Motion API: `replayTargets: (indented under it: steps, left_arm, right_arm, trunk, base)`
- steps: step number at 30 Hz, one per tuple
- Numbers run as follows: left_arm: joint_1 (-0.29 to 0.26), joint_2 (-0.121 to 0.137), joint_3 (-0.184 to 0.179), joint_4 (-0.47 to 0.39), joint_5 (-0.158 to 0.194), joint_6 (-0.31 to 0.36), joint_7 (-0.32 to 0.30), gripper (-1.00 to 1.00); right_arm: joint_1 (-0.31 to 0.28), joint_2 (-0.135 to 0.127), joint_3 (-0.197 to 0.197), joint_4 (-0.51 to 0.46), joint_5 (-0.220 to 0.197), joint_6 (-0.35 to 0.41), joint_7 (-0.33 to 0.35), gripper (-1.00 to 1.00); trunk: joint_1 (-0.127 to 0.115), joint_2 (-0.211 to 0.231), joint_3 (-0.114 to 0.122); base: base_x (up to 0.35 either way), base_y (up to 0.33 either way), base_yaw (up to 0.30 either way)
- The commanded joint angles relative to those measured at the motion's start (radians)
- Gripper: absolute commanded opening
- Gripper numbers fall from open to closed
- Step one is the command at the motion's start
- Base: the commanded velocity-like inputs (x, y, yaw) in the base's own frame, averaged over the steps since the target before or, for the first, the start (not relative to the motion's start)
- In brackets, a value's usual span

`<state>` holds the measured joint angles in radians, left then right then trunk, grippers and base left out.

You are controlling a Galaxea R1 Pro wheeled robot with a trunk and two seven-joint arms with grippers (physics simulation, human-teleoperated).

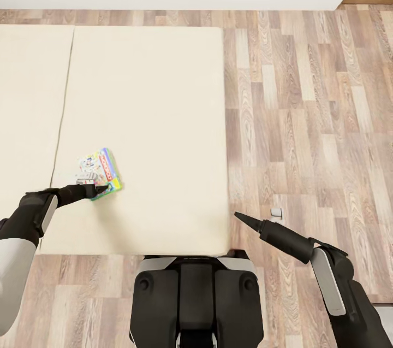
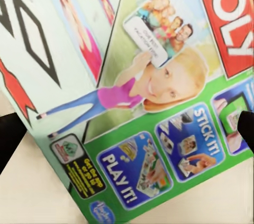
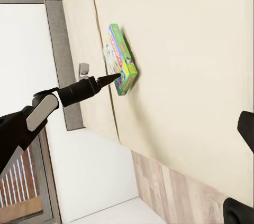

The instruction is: Put all the toys in the child's room - the three board games (two on the bed and one on the table), the two jigsaw puzzles on the table, and the tennis ball on the table - inside the toy box on the table in the child's room.

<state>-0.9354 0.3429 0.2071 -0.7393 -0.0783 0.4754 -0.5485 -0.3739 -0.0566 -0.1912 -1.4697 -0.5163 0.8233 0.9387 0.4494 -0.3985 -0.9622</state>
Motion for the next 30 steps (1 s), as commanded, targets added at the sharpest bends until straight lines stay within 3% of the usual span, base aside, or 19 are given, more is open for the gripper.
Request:
replayTargets:
  steps: [1, 10, 17, 30]
  left_arm:
    - [0.0, -0.001, 0.005, -0.002, -0.008, 0.006, -0.008, 1.0]
    - [0.0, 0.003, 0.005, -0.001, -0.01, 0.006, -0.008, 1.0]
    - [0.0, 0.024, 0.012, -0.022, -0.009, 0.022, -0.008, 1.0]
    - [-0.046, 0.03, 0.014, -0.035, -0.009, 0.106, 0.003, 1.0]
  right_arm:
    - [0.0, 0.0, -0.001, 0.0, -0.002, 0.005, 0.002, 1.0]
    - [0.0, 0.0, -0.001, 0.0, -0.002, 0.005, 0.002, 1.0]
    - [0.0, 0.0, -0.001, -0.001, -0.002, 0.006, 0.003, 1.0]
    - [0.0, 0.0, -0.001, 0.001, -0.002, 0.005, 0.002, 1.0]
  trunk:
    - [0.001, -0.002, -0.001]
    - [0.001, -0.002, -0.001]
    - [0.001, -0.002, -0.001]
    - [0.001, -0.002, -0.001]
  base:
    - [0.0, -0.206, 0.0]
    - [0.0, -0.087, 0.0]
    - [0.0, -0.003, 0.0]
    - [0.0, 0.0, 0.0]
